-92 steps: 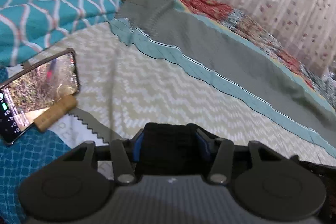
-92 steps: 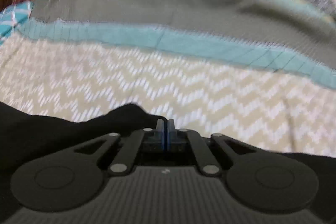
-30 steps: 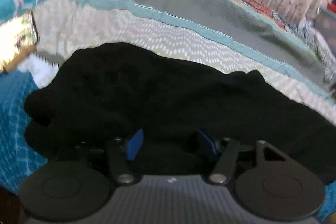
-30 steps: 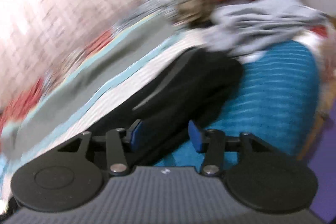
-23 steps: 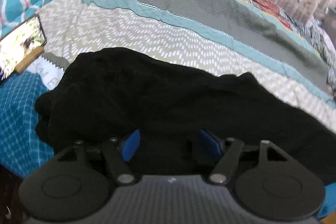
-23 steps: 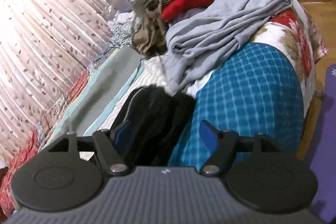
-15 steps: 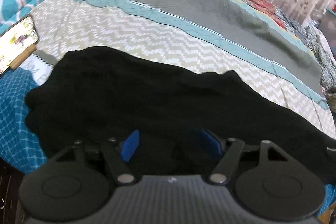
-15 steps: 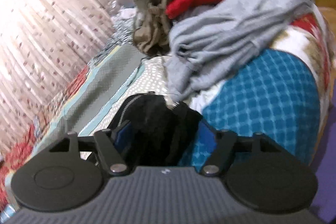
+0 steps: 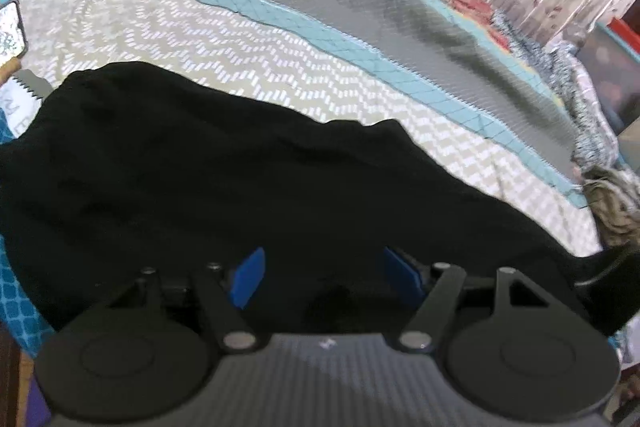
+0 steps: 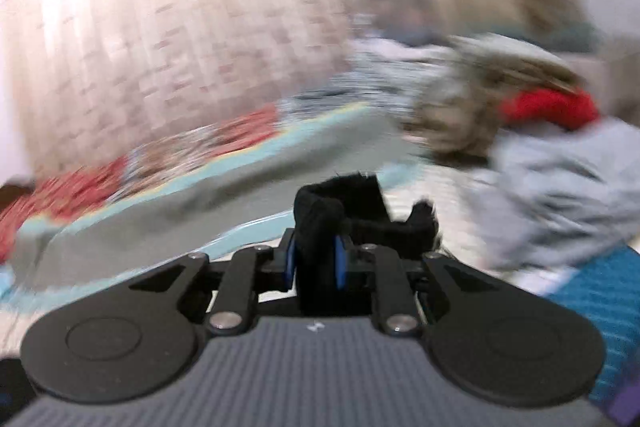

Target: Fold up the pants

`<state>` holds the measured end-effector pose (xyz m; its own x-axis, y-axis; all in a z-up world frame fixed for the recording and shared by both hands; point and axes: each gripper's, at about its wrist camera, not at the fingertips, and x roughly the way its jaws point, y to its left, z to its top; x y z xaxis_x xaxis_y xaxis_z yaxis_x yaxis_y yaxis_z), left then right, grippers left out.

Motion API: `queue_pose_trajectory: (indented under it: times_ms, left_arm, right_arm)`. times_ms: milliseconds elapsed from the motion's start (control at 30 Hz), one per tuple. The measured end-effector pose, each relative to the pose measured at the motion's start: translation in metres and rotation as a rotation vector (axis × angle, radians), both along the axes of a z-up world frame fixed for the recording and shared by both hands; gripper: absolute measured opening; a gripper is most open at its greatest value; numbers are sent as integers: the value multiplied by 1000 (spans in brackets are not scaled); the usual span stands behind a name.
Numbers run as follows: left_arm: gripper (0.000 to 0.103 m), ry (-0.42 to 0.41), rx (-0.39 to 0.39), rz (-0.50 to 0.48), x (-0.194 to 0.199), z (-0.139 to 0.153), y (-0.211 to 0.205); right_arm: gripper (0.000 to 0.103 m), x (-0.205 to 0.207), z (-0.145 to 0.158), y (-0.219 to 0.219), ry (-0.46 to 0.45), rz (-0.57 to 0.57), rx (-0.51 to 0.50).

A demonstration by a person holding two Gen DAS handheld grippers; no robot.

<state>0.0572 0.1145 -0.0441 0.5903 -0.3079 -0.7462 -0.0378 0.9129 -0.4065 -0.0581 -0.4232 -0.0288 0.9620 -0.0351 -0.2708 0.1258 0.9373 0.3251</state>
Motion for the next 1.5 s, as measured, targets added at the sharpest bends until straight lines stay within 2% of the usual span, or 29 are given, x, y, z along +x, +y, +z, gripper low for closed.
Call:
queue_pose_trajectory:
  times_ms: [167, 233, 333, 367, 400, 433, 467, 567, 633, 700, 767, 833, 900, 967, 1000, 1033, 1133, 1233, 1300, 1433, 1500]
  left_arm:
    - [67, -25, -48, -36, -6, 3, 3]
    - [67, -31, -51, -48, -8, 1, 4]
    - [67, -37, -46, -36, -12, -3, 12]
    - [67, -33, -54, -27, -14, -4, 16]
    - [67, -31, -64, -17, -15, -5, 22]
    - [67, -35, -74, -3, -19, -5, 31]
    - [68, -43, -80, 9, -22, -4, 37]
    - [69, -58, -98, 49, -32, -3, 60]
    - [69, -67, -100, 86, -38, -3, 75]
    - [69, -76, -109, 125, -44, -3, 88]
    - [69, -77, -120, 171, -49, -4, 102]
    - [69, -77, -130, 209, -52, -6, 113]
    - [69, -81, -136, 236, -56, -7, 121]
    - [69, -87, -145, 269, -59, -7, 129]
    - [69, -90, -157, 284, -60, -7, 133]
    - [70, -97, -174, 300, -63, -6, 138]
    - [78, -133, -182, 354, -74, -3, 153]
    - [79, -140, -219, 399, -80, -8, 171]
    - [80, -112, -278, 429, -80, -18, 182]
    - [80, -62, -412, 448, -68, -42, 195]
    - [80, -46, -429, 438, -60, -49, 196]
  right_arm:
    - [21, 22, 5, 107, 18, 272, -194]
    - [21, 32, -10, 151, 79, 375, -273]
    - [23, 51, -55, 202, 249, 493, -377]
    - [33, 56, -73, 213, 325, 520, -403]
    - [44, 53, -84, 220, 334, 542, -438]
    - [51, 43, -82, 223, 285, 554, -476]
    - [60, 37, -75, 225, 285, 598, -490]
    - [58, 22, -46, 210, 237, 693, -418]
    - [55, 16, -23, 191, 182, 707, -324]
    - [37, 19, -7, 173, 145, 642, -265]
    - [28, 31, -4, 157, 146, 560, -211]
    - [27, 45, -10, 145, 195, 470, -149]
    - [27, 66, -29, 143, 267, 446, -101]
    - [23, 85, -69, 158, 417, 448, -191]
    - [23, 80, -82, 161, 373, 431, -200]
    - [23, 78, -81, 162, 351, 416, -204]
    - [24, 77, -55, 164, 382, 414, -199]
    - [25, 63, -37, 169, 293, 432, -193]
    - [26, 58, -28, 183, 259, 504, -184]
    - [26, 62, -25, 232, 257, 657, -183]
    - [26, 59, -23, 257, 277, 729, -172]
